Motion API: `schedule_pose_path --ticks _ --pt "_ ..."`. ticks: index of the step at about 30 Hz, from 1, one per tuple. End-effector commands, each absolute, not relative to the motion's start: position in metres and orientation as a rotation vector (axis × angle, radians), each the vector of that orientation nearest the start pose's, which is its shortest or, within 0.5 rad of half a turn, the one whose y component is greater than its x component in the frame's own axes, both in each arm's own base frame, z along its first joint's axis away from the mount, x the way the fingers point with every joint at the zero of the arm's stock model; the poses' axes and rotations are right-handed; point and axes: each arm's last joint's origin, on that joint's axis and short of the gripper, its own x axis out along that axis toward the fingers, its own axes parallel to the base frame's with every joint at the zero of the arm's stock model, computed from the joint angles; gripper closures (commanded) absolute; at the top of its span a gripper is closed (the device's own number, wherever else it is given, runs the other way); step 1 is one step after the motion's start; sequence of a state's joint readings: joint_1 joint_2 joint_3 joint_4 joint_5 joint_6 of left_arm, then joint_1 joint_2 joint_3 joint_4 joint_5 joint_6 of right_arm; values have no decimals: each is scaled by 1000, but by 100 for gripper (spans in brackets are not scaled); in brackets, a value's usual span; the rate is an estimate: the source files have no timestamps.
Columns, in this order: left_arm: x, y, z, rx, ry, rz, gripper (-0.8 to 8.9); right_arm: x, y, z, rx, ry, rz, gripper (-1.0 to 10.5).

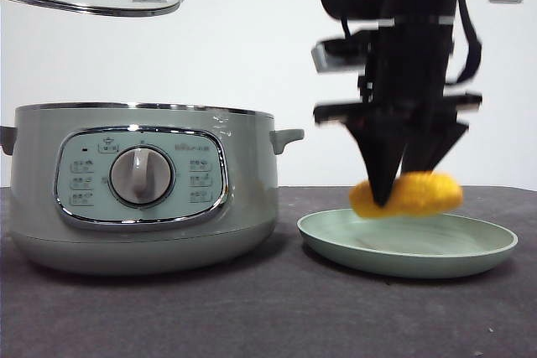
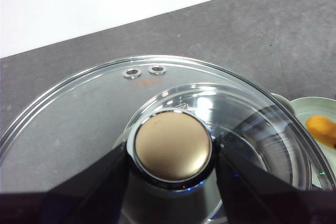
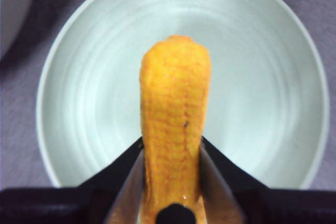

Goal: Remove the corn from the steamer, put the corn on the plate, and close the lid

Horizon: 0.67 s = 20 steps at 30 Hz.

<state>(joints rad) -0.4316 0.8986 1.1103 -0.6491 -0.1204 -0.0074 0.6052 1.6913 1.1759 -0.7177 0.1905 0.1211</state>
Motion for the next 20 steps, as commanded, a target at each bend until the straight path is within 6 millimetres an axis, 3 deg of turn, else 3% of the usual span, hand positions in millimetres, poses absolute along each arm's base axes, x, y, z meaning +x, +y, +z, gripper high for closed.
schedule_pose_path --ticks 1,12,17,20 --pt "154 -67 389 100 350 -308 826 271 180 191 -347 1129 286 963" --pt "155 -68 388 82 358 -305 826 268 173 174 -330 1120 282 927" --pt "158 -70 387 73 369 -330 826 270 170 174 -327 1120 270 640" --pt "162 -72 385 76 382 -329 826 270 169 175 -324 1118 268 622"
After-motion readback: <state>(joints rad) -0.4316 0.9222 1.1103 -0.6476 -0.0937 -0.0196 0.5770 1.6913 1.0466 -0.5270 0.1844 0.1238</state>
